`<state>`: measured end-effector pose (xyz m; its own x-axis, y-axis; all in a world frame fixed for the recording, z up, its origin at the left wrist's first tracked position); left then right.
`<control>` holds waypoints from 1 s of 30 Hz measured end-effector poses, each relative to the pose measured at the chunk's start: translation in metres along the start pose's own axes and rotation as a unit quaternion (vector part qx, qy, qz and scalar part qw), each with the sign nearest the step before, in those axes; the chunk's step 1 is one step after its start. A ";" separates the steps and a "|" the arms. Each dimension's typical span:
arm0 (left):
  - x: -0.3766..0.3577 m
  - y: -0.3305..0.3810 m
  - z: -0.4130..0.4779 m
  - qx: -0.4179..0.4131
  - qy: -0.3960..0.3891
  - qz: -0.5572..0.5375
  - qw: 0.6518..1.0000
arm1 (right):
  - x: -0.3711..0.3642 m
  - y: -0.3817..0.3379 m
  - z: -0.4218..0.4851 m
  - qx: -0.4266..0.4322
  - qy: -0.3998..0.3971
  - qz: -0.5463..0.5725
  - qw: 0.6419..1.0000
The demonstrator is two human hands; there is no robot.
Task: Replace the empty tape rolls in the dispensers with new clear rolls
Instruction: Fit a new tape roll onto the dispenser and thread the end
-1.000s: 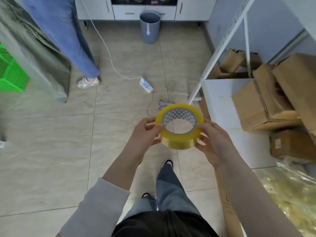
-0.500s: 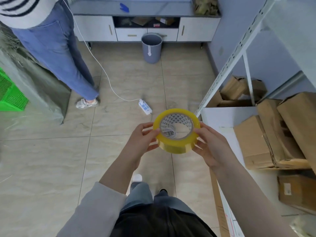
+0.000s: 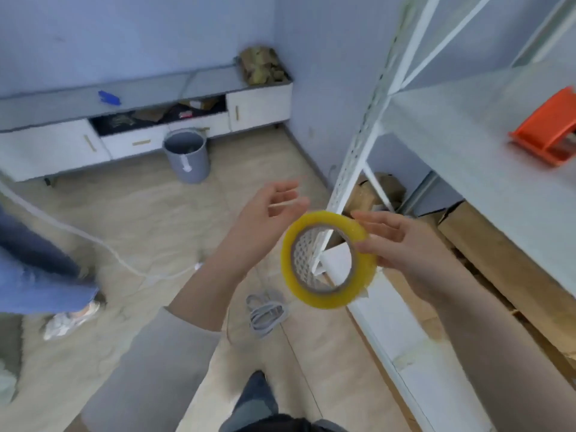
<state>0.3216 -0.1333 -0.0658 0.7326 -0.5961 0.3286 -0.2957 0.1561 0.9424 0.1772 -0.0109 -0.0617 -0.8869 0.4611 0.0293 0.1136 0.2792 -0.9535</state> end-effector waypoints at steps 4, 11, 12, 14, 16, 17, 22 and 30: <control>-0.038 0.058 0.057 -0.091 -0.197 0.055 0.975 | 0.026 -0.057 0.007 0.067 -0.035 -0.095 0.993; -0.121 0.119 0.087 -0.136 -0.496 0.020 0.857 | 0.090 -0.121 -0.010 0.122 -0.027 -0.182 0.975; -0.131 0.129 0.091 -0.143 -0.492 -0.008 0.859 | 0.102 -0.127 -0.013 0.131 -0.010 -0.196 0.972; -0.148 0.148 0.097 -0.151 -0.484 -0.068 0.859 | 0.126 -0.138 -0.021 0.154 0.040 -0.210 0.965; -0.161 0.167 0.102 -0.164 -0.478 -0.120 0.855 | 0.151 -0.149 -0.033 0.197 0.121 -0.221 0.948; -0.167 0.176 0.103 -0.172 -0.472 -0.138 0.853 | 0.163 -0.154 -0.041 0.223 0.167 -0.224 0.934; -0.190 0.207 0.105 -0.235 -0.415 -0.201 0.856 | 0.212 -0.152 -0.087 0.306 0.419 -0.063 0.852; -0.232 0.225 0.098 -0.263 -0.368 -0.256 0.854 | 0.197 -0.120 -0.062 0.223 0.431 0.132 0.864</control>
<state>0.0254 -0.0372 0.0645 0.0416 -0.9959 -0.0808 0.4064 -0.0570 0.9119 0.0165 0.0991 0.0774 -0.1707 0.9693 -0.1772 -0.0932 -0.1949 -0.9764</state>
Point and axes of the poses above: each hand's wrist, its own z-axis towards the middle knuckle, its own x-axis out of the back of the hand, y = z × x, the point moved 6 cm from there along z, towards the middle knuckle, and after that the axes turned 10 degrees about z, right-handed, at the moved point
